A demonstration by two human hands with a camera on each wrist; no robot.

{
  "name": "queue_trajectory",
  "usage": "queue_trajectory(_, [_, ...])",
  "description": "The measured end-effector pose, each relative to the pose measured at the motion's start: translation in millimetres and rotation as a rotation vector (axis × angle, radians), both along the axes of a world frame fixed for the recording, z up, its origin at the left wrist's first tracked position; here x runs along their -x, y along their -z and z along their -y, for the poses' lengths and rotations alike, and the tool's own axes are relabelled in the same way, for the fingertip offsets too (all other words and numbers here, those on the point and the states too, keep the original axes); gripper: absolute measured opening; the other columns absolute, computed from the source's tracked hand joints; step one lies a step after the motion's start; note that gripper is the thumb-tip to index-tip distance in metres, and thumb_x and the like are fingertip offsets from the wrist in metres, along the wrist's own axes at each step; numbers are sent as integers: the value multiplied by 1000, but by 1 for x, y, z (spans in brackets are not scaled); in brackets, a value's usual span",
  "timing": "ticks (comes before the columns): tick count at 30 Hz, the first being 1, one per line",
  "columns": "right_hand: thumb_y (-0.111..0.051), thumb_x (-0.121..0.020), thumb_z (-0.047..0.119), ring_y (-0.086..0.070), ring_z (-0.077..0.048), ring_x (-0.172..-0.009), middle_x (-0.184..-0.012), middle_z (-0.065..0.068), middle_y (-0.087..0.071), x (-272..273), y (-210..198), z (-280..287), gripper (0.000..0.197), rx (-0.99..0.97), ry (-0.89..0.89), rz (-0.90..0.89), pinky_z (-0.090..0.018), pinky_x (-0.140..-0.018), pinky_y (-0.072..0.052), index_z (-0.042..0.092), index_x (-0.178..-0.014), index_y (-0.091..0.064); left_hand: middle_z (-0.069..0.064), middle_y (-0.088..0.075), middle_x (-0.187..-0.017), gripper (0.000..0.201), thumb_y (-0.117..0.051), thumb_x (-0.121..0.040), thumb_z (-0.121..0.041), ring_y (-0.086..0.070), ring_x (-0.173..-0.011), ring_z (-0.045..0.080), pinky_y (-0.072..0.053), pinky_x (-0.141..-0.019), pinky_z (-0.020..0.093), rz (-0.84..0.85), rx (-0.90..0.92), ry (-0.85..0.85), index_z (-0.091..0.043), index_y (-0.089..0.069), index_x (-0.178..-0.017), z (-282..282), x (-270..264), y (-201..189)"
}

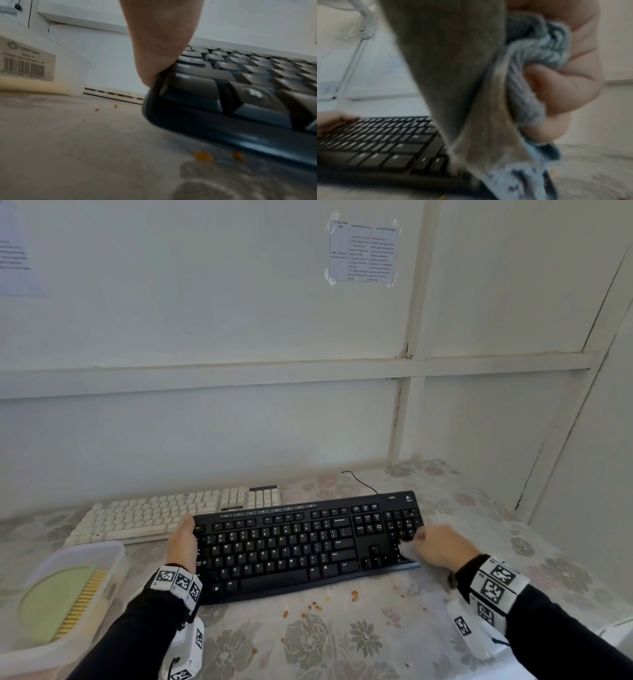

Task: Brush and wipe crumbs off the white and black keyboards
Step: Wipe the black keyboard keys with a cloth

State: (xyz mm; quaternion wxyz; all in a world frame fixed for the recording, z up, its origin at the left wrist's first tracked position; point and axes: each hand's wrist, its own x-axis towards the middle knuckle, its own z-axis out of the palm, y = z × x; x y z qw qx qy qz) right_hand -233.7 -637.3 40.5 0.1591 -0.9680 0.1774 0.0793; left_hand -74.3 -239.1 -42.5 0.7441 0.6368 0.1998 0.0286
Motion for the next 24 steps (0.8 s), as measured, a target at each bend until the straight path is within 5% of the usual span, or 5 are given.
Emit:
queue_trajectory(5, [-39, -97, 24, -49, -10, -60, -92, -4, -53, -31, -9, 17, 29, -22, 53, 441, -21, -56, -40, 18, -123, -50, 14, -35, -148, 70, -35, -96, -54, -34, -137, 30, -26, -114, 47, -2, -7, -8, -4, -33, -144, 2, 2, -1])
queue_trajectory(11, [-41, -96, 23, -54, -15, -87, -120, -9, -60, -17, 8, 9, 33, 7, 0, 204, -22, -79, -45, 17, -127, -51, 10, -34, -151, 83, -36, -86, -68, -33, -138, 27, -27, -113, 48, -16, 9, 30, -9, -33, -145, -1, 2, 0])
queue_trajectory(15, [-50, -91, 35, -55, -13, -89, -107, -1, -61, 6, 1, 6, 21, 33, 20, -71, -19, -73, -41, 22, -105, -59, 12, -36, -149, 83, -38, -85, -67, -36, -136, 28, -29, -112, 49, -20, 6, 13, -9, -34, -144, -2, -2, 4])
queue_trajectory(19, [-45, -95, 31, -52, -8, -70, -84, 5, -57, 0, -13, 18, 19, -63, 61, 151, -16, -59, -40, 19, -107, -55, 14, -34, -150, 68, -36, -97, -52, -33, -138, 29, -25, -115, 45, -15, -43, -28, -4, -33, -144, 1, -3, 3])
queue_trajectory(24, [-41, -92, 6, -54, -19, -84, -117, -13, -59, -19, -8, 22, 38, -99, 5, 282, -23, -73, -44, 13, -129, -42, 15, -31, -151, 73, -37, -94, -56, -31, -139, 28, -23, -115, 45, -39, -6, -2, -4, -30, -145, 0, -3, 2])
